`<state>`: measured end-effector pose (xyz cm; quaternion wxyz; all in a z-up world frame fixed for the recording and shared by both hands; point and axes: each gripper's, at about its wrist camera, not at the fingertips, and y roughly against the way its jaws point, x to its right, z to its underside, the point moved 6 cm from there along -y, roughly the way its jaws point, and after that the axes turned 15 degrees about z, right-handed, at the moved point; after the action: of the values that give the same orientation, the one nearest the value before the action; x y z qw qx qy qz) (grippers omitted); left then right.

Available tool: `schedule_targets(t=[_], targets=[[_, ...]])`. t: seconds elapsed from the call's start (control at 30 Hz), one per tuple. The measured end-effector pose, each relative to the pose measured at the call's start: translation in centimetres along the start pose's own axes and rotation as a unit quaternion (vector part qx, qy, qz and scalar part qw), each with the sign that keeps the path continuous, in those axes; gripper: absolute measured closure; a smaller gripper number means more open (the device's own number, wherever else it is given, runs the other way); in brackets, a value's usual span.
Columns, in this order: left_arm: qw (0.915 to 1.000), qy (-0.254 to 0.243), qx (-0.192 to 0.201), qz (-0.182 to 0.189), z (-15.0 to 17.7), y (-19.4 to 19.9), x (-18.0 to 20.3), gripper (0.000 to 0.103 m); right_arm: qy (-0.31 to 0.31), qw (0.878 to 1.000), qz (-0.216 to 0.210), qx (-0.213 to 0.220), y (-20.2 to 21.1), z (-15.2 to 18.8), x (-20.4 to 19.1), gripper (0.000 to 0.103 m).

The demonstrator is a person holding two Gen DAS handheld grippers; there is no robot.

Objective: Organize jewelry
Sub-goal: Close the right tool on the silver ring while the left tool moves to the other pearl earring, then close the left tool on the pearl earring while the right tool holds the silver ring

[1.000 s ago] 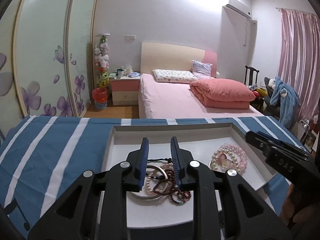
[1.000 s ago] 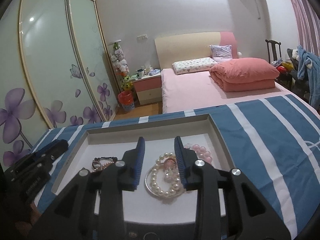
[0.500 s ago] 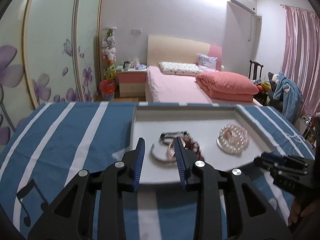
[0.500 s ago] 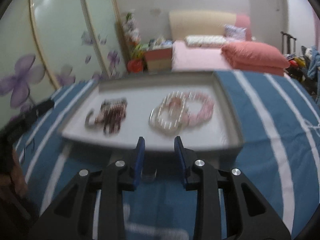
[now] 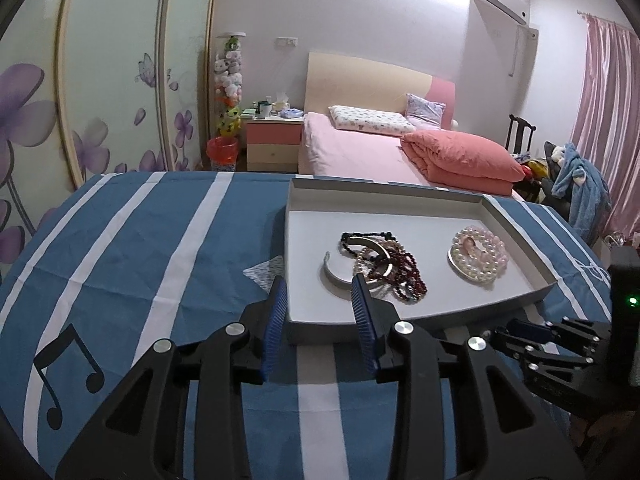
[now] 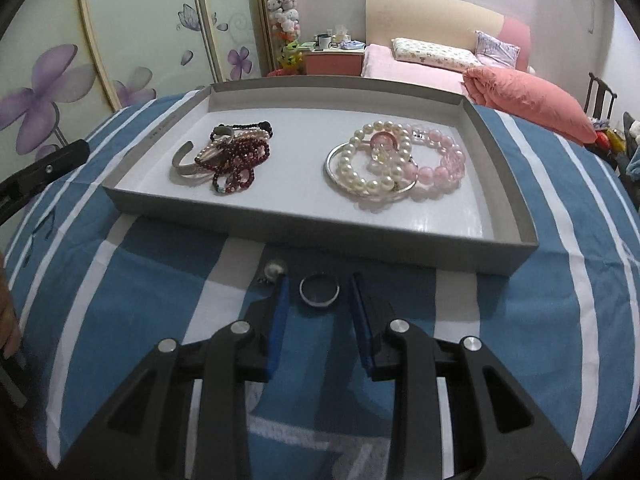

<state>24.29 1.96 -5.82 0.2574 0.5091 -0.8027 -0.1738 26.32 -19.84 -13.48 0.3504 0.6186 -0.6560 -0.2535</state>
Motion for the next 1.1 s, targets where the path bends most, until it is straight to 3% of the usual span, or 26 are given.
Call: schedule_targets(t=[0.07, 0.3, 0.6, 1.03, 1.1], targets=[[1.0000, -0.003, -0.003, 0.005, 0.2, 0.0, 0.6, 0.068, 0.004, 1.000, 0.008, 0.000, -0.2, -0.2, 0.1, 0.081], [0.9984, -0.029, -0.027, 0.041, 0.9, -1.0, 4.6, 0.068, -0.027, 0.999, 0.024, -0.005, 0.2, 0.7, 2.8, 0.081], [0.9843, -0.095, -0.113, 0.096, 3.9, -5.4, 12.5, 0.066, -0.090, 0.995, 0.039, -0.018, 0.3, 2.3, 7.6, 0.081], [0.9774, -0.106, -0.170, 0.069, 5.6, -10.5, 15.1, 0.067, -0.109, 0.994, 0.017, -0.016, 0.5, 2.8, 8.4, 0.081], [0.9782, -0.102, -0.168, 0.068, 5.4, -10.6, 15.1, 0.076, -0.108, 0.994, 0.017, -0.016, 0.5, 2.8, 8.4, 0.081]])
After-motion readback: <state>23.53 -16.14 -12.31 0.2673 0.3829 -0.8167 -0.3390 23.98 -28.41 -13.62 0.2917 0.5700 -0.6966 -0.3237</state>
